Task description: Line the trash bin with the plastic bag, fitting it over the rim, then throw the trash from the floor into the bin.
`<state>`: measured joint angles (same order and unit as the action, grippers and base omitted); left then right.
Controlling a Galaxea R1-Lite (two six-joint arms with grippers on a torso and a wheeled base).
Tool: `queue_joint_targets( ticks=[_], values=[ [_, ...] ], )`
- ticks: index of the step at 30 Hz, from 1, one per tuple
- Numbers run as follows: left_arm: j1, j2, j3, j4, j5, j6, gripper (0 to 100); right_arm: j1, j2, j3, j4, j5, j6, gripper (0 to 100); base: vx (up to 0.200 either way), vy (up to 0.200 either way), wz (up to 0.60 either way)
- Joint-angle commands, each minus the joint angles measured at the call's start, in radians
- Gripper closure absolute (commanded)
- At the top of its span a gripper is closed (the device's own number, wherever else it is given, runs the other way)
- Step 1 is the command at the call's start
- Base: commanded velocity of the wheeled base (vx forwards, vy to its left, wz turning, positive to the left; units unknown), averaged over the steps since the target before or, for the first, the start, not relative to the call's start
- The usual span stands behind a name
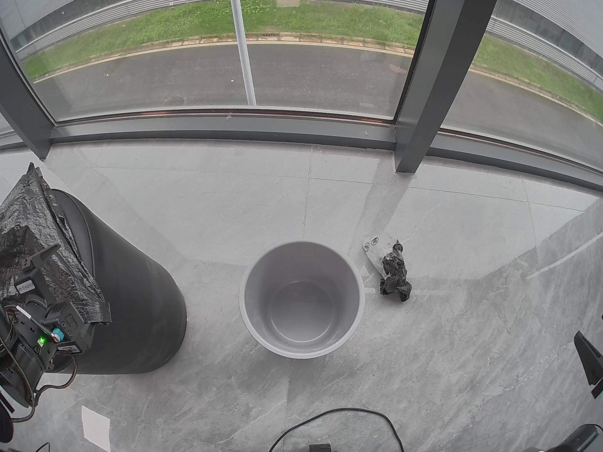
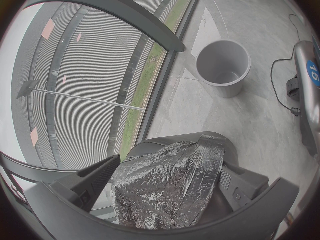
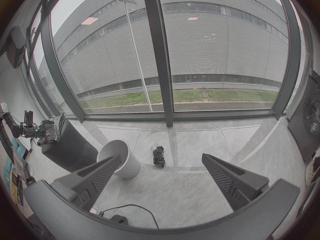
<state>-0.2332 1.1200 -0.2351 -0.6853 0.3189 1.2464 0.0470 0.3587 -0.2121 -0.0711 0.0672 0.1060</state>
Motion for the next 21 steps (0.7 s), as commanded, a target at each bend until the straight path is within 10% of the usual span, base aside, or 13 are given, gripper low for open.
queue_joint_targets(
  ticks=[1,21],
  values=[
    [0.006,0.038,0.033,-0.031,0.008,0.002,0,0.001,-0.009,0.0,0.001,0.0,0.0,0,0.0,0.0,0.0],
    [0.049,0.138,0.071,-0.246,0.009,0.001,0,0.001,-0.014,0.007,0.001,0.0,0.0,0,0.0,0.0,0.0]
  ],
)
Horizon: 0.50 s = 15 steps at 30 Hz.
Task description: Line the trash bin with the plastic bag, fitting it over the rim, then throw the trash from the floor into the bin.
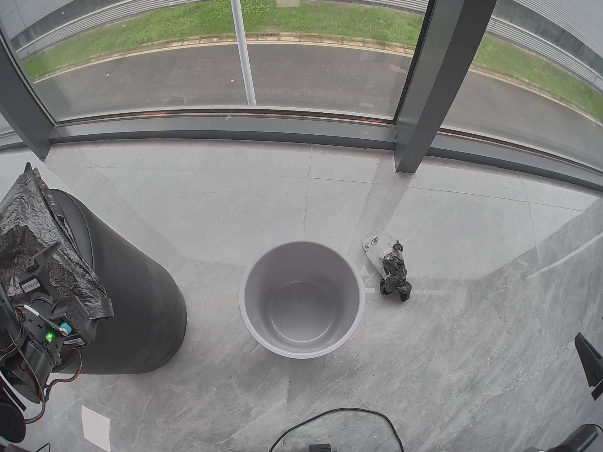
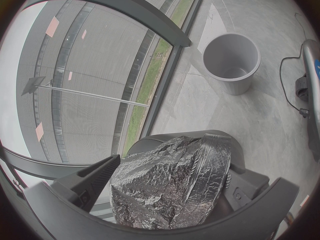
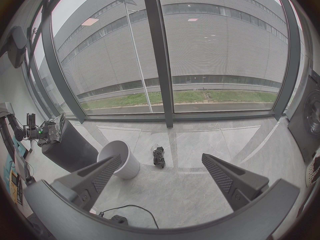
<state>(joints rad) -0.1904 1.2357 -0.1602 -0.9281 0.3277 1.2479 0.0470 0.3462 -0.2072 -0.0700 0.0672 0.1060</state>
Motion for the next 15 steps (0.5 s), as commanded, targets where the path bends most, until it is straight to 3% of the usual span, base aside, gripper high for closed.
queue_joint_targets(
  ticks=[1,6,7,15],
  values=[
    [0.006,0.022,-0.009,-0.003,0.001,-0.001,0,0.001,-0.001,0.002,-0.001,0.0,0.0,0,0.0,0.0,0.0],
    [0.006,0.022,-0.012,-0.003,0.001,-0.001,0,0.001,0.001,0.002,-0.001,0.0,0.0,0,0.0,0.0,0.0],
    [0.006,0.022,-0.01,-0.003,0.001,-0.001,100,0.001,-0.001,0.002,-0.001,0.0,0.0,0,0.0,0.0,0.0],
    [0.006,0.024,-0.024,-0.003,-0.001,-0.002,100,0.001,-0.001,0.002,-0.001,0.0,0.0,0,0.0,0.0,0.0]
  ],
)
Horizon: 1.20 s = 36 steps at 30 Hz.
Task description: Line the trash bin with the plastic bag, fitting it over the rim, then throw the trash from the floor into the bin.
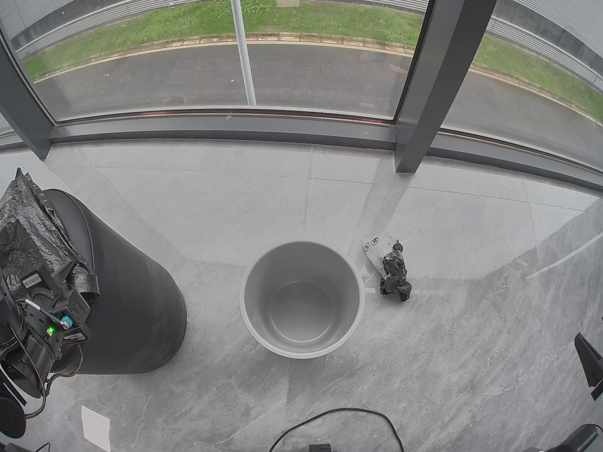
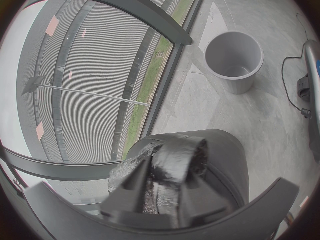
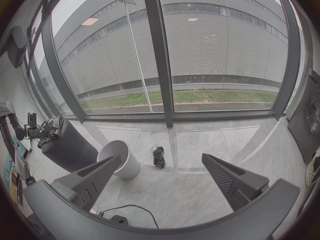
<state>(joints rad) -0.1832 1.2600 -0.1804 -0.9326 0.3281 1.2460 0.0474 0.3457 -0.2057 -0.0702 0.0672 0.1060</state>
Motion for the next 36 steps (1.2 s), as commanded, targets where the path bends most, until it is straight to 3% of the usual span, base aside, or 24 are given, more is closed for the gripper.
queue_joint_targets(
  ticks=[1,10,15,17,22,23,24,25,26,29,31,33,36],
  values=[
    [-0.001,-0.002,-0.004,0.001,-0.001,0.0,100,0.0,-0.002,0.002,0.0,0.0,0.0,0,0.0,0.0,0.0],
    [-0.004,-0.019,-0.017,-0.002,-0.003,-0.017,100,0.0,-0.01,0.002,0.0,0.0,0.0,0,0.0,0.0,0.0],
    [-0.013,-0.056,-0.074,-0.019,-0.004,-0.103,100,0.0,-0.007,-0.007,-0.002,0.0,0.0,0,0.0,0.0,0.0],
    [-0.018,-0.059,-0.113,-0.019,-0.006,-0.204,100,0.0,-0.002,-0.018,-0.008,0.0,0.0,0,0.0,0.0,0.0],
    [-0.041,-0.053,-0.234,-0.019,-0.004,-0.594,100,-0.003,0.081,-0.112,-0.014,-0.001,-0.008,0,0.0,0.0,0.0],
    [-0.042,-0.053,-0.237,-0.019,-0.004,-0.605,100,-0.003,0.085,-0.115,-0.014,-0.001,-0.008,0,0.0,0.0,0.0],
    [-0.048,-0.042,-0.274,-0.017,-0.001,-0.729,100,-0.001,0.136,-0.161,-0.025,0.0,0.001,0,0.0,0.0,0.0],
    [-0.05,-0.037,-0.284,-0.017,-0.001,-0.757,100,0.0,0.15,-0.173,-0.031,0.0,0.004,0,0.0,0.0,0.0],
    [-0.05,-0.024,-0.327,-0.017,0.0,-0.85,100,0.019,0.21,-0.215,-0.062,0.006,0.021,0,0.0,0.0,0.0],
    [-0.05,-0.007,-0.452,-0.003,0.016,-1.014,100,0.088,0.357,-0.336,-0.125,0.005,0.084,0,0.0,0.0,0.0],
    [-0.05,-0.001,-0.499,0.008,0.017,-1.059,100,0.111,0.406,-0.383,-0.128,0.0,0.106,0,0.0,0.0,0.0],
    [-0.05,0.01,-0.613,0.104,0.019,-1.192,100,0.184,0.542,-0.508,-0.129,-0.017,0.167,0,0.0,0.0,0.0],
    [-0.053,-0.002,-0.683,0.23,0.017,-1.312,100,0.288,0.662,-0.593,-0.132,-0.061,0.219,0,0.0,0.0,0.0]
  ],
)
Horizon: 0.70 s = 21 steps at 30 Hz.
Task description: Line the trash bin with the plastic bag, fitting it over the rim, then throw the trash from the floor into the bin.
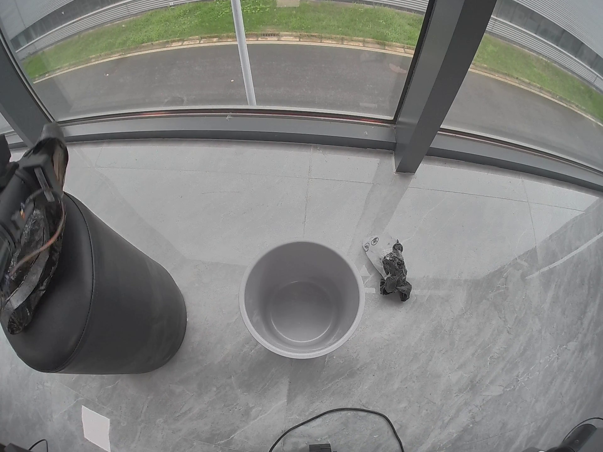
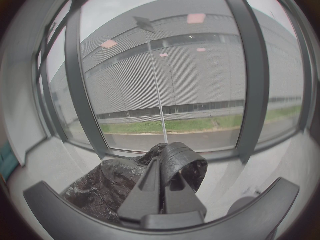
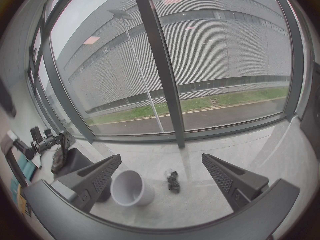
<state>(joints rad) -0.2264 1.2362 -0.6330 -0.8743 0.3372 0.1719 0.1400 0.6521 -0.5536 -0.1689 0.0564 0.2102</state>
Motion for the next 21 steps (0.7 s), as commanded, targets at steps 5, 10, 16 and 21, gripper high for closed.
queue_joint_targets(
  ticks=[5,10,16,21],
  values=[
    [-0.047,0.017,-0.36,0.354,0.0,-0.493,100,0.329,0.538,-0.324,-0.047,-0.09,0.184,0,0.0,0.0,0.0],
    [-0.117,-0.015,-0.468,0.552,-0.099,-0.69,100,0.392,0.656,-0.342,-0.13,-0.095,0.199,0,0.0,0.0,0.0],
    [-0.195,-0.049,-0.642,0.735,-0.28,-0.98,100,0.494,0.701,-0.338,-0.167,-0.098,0.196,0,0.0,0.0,0.0],
    [-0.202,-0.063,-0.735,0.844,-0.46,-1.163,100,0.549,0.702,-0.316,-0.159,-0.096,0.192,0,0.0,0.0,0.0]
  ],
)
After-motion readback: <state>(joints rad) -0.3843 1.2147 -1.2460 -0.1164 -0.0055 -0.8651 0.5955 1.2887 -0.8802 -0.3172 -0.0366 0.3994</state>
